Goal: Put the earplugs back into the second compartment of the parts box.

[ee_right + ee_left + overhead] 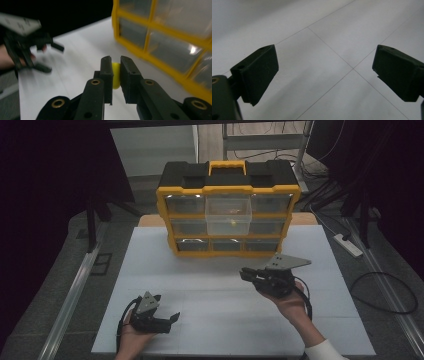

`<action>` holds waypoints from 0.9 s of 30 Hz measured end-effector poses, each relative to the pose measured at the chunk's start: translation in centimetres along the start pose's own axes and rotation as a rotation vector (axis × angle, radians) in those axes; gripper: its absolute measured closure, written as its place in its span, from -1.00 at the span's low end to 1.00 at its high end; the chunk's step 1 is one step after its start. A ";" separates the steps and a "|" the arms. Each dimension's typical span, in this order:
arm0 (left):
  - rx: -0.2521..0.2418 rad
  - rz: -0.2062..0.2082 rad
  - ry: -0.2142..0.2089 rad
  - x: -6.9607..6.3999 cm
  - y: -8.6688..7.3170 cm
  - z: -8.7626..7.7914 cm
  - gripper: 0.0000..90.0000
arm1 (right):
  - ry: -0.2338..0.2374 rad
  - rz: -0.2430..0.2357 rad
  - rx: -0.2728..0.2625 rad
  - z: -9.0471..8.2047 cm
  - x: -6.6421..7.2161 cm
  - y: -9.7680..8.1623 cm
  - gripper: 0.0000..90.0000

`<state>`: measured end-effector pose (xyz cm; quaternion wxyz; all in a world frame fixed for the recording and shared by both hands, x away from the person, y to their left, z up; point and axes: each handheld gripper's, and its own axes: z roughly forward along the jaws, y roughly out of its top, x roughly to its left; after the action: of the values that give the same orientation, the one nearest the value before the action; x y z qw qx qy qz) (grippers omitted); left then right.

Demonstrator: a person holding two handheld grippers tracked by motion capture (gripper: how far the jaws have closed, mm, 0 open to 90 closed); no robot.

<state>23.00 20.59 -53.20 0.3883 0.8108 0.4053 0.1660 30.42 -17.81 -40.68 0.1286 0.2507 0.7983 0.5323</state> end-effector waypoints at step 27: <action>0.003 0.002 -0.002 0.0 0.0 0.0 -0.85 | -0.159 0.014 -0.187 1.3 -4.4 14.6 0.77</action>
<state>23.03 20.63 -53.22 0.3873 0.8119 0.4044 0.1652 38.53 -14.65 -28.12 0.2105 0.2845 0.7306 0.5839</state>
